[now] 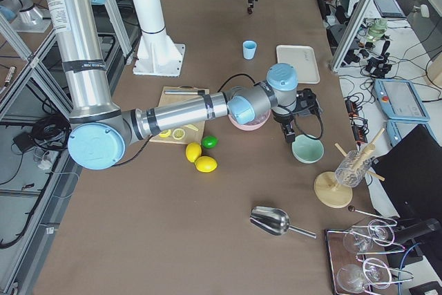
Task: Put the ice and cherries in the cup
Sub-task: 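Lower the left gripper onto the pair of dark cherries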
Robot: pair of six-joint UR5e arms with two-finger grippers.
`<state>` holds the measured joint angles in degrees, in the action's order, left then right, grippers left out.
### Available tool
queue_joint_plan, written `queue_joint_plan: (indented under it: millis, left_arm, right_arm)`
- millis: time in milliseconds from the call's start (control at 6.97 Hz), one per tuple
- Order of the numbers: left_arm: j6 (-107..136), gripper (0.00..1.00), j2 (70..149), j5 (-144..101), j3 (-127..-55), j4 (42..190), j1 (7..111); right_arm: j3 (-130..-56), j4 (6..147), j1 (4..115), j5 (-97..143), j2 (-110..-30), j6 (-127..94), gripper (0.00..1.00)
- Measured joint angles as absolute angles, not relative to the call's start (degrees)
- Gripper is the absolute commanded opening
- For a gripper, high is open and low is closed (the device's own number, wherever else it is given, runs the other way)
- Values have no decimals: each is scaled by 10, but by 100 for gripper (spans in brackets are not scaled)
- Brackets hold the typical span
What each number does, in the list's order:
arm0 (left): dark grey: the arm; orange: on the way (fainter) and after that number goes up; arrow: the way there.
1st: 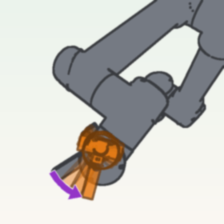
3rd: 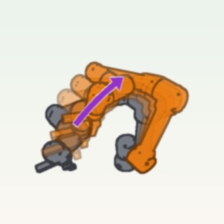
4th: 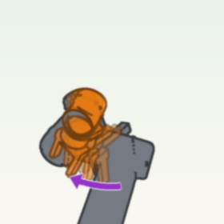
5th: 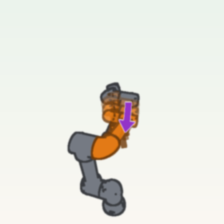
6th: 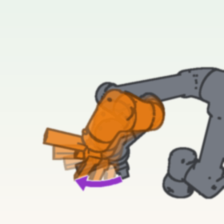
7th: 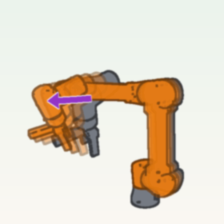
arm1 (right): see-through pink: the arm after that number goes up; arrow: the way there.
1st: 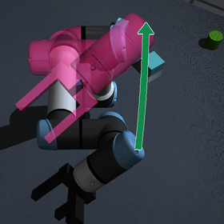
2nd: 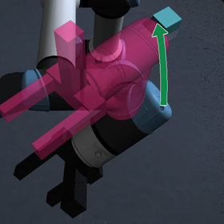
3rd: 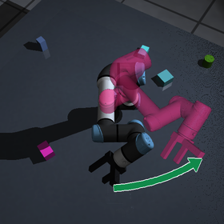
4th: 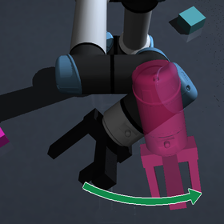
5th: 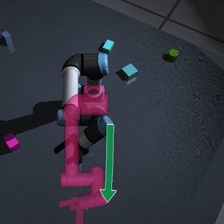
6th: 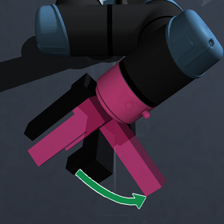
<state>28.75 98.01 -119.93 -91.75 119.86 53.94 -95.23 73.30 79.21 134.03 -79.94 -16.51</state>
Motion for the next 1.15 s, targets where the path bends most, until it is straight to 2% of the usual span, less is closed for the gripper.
queue_joint_plan:
  millis: [717,860,1004,1147]
  left_arm:
    - [235,87,978,-1194,-890,1200,525]
    - [235,71,977,-1194,-888,1200,523]
    - [235,70,977,-1194,-887,1200,519]
    - [235,52,977,-1194,-886,1200,515]
  right_arm:
    - [-957,731,792,1310,-803,-168,100]
    - [-958,730,793,1308,-804,-168,100]
    - [-958,729,793,1307,-805,-168,100]
    - [-959,728,793,1307,-807,-169,100]
